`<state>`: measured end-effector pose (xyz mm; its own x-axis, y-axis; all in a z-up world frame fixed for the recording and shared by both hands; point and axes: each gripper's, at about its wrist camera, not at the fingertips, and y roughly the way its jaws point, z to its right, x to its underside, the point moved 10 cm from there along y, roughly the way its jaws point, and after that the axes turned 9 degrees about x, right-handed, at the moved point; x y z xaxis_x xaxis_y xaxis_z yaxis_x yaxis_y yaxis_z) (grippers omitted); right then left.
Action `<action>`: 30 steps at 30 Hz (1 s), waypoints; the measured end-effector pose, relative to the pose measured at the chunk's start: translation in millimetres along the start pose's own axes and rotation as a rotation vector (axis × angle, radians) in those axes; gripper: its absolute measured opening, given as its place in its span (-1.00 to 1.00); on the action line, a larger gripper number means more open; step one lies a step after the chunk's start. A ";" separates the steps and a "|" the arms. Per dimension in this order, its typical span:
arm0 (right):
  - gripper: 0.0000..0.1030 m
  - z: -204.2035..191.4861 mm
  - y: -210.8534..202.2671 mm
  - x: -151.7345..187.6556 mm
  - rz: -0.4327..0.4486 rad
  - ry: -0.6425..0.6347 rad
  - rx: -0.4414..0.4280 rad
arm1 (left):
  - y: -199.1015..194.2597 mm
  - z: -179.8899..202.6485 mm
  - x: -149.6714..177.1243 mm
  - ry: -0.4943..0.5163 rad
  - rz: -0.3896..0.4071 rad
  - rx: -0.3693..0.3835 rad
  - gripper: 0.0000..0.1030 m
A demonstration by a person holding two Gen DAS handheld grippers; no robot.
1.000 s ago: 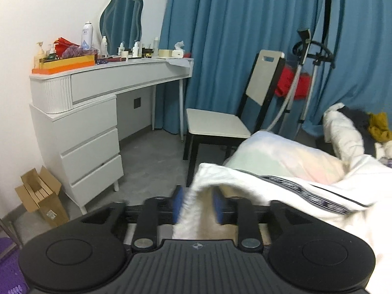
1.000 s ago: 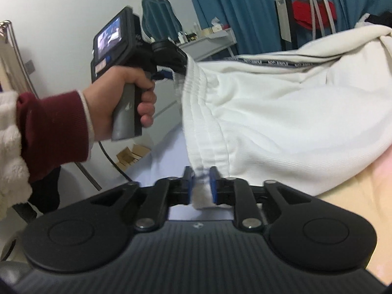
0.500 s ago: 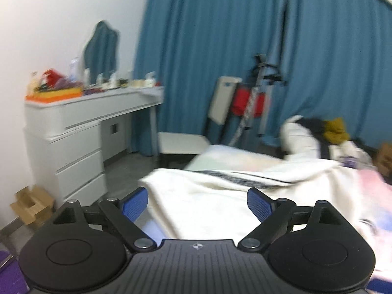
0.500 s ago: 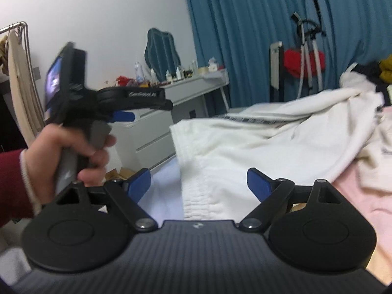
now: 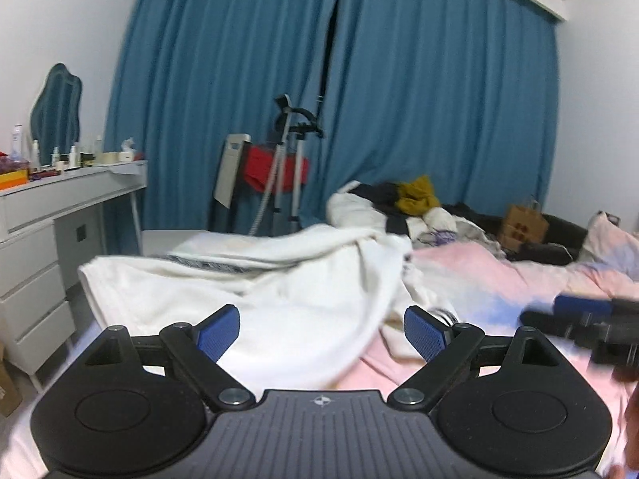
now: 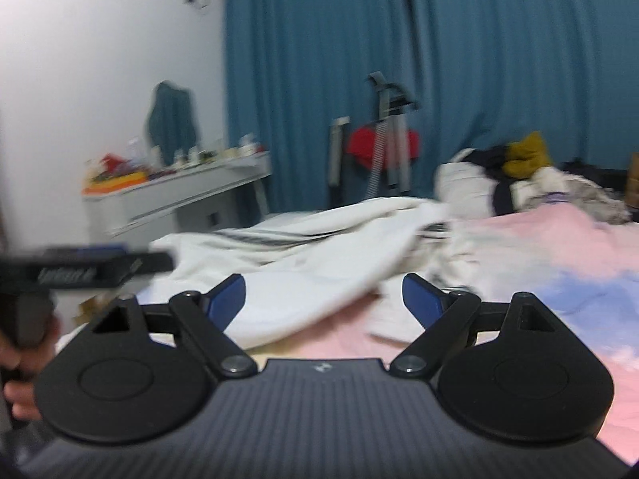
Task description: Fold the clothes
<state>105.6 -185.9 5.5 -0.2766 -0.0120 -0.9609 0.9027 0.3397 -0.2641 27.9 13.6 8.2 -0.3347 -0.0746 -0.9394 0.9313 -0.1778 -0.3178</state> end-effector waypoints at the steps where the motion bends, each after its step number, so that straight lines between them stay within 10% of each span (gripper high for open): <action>1: 0.69 11.5 0.6 4.4 -0.009 0.031 0.022 | 2.9 4.1 9.8 -0.002 -0.017 0.008 0.76; 8: 0.29 43.9 8.1 13.0 -0.068 0.171 0.109 | 34.9 20.7 32.4 0.116 -0.092 0.043 0.76; 13: -0.53 68.2 5.6 22.7 -0.082 0.241 0.159 | 101.3 32.1 18.6 0.187 -0.145 0.086 0.71; 30: -0.57 120.7 69.0 61.7 -0.144 0.322 0.204 | 454.1 47.9 -72.3 0.091 -0.269 -0.002 0.15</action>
<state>190.6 -276.7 -82.0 -0.4649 0.2607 -0.8461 0.8850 0.1625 -0.4362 468.1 -108.8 -62.0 -0.5557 0.0633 -0.8290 0.8111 -0.1777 -0.5572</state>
